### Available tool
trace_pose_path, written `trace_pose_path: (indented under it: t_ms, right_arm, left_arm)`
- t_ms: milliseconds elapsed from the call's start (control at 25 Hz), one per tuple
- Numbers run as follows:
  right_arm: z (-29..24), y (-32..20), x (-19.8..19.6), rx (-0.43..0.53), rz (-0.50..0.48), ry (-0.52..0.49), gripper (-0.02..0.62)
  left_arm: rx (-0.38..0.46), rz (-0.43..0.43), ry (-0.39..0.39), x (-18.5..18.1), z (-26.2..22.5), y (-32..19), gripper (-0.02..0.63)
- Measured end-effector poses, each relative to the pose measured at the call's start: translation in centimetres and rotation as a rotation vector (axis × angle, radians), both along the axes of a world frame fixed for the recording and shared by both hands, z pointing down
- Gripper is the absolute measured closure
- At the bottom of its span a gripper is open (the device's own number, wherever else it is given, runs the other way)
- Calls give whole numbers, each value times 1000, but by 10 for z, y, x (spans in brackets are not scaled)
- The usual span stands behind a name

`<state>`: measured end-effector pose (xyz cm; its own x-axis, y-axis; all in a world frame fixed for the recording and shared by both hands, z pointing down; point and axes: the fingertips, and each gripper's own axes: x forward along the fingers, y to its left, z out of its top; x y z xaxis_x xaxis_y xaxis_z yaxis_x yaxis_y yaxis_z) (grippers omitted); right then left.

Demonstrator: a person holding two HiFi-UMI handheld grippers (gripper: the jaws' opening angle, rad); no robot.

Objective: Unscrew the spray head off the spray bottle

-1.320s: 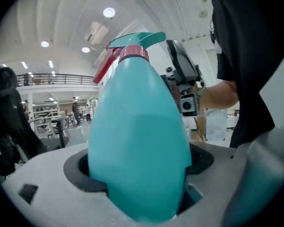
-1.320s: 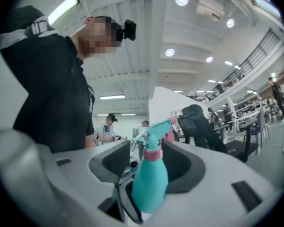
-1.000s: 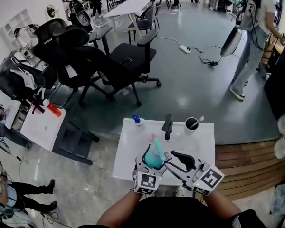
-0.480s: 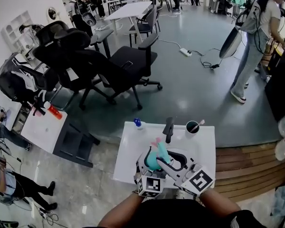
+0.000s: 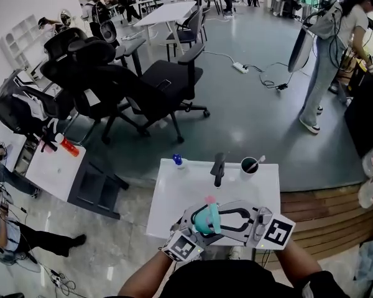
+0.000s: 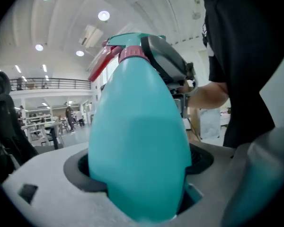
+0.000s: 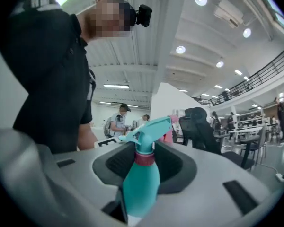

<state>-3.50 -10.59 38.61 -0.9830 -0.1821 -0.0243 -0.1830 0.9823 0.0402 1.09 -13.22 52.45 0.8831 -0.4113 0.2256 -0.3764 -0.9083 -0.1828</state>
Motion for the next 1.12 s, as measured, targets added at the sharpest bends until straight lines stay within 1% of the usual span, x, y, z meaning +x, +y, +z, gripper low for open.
trace_pose_path:
  t_ms: [80, 120, 160, 200, 280, 320, 400, 480, 600, 680, 760, 880, 1000, 1080, 1120]
  right_arm:
    - [0, 11, 4, 14, -91, 22, 463]
    - [0, 13, 6, 17, -118, 31, 463]
    - [1, 14, 6, 18, -128, 36, 462]
    - [2, 12, 7, 16, -121, 33, 462]
    - [3, 3, 7, 5, -65, 5, 459]
    - [3, -2, 8, -9, -24, -16, 449]
    - [3, -14, 12, -47, 76, -57, 406]
    - [2, -27, 17, -69, 179, -88, 403]
    - [0, -36, 18, -61, 277, -102, 405]
    - [2, -36, 11, -68, 305, -72, 405]
    - [3, -38, 3, -69, 324, -49, 407]
    - [6, -46, -1, -64, 370, -46, 405]
    - [6, -50, -2, -105, 417, -57, 410]
    - [4, -51, 0, -113, 435, -70, 456]
    - [3, -51, 0, -108, 434, -73, 457]
  left_arm:
    - [-37, 91, 8, 7, 1, 17, 132]
    - [-41, 117, 16, 11, -2, 21, 132]
    - [-39, 126, 24, 13, -5, 22, 132]
    - [-36, 117, 29, 14, -7, 19, 132]
    - [-33, 47, 29, 12, -6, 6, 132]
    - [-31, -11, 23, 8, -6, -4, 132]
    - [-32, -161, 4, -4, -11, -28, 132]
    - [-34, -285, -7, -16, -10, -47, 132]
    - [-33, -386, -9, -28, -1, -61, 132]
    - [-35, -431, -14, -33, 2, -66, 132]
    - [-37, -456, -22, -35, 6, -67, 132]
    - [-18, -472, -41, -32, 5, -67, 132]
    - [2, -477, -42, -28, 3, -64, 132]
    - [9, -472, -39, -27, 3, -63, 132]
    - [6, -466, -37, -27, 5, -62, 132]
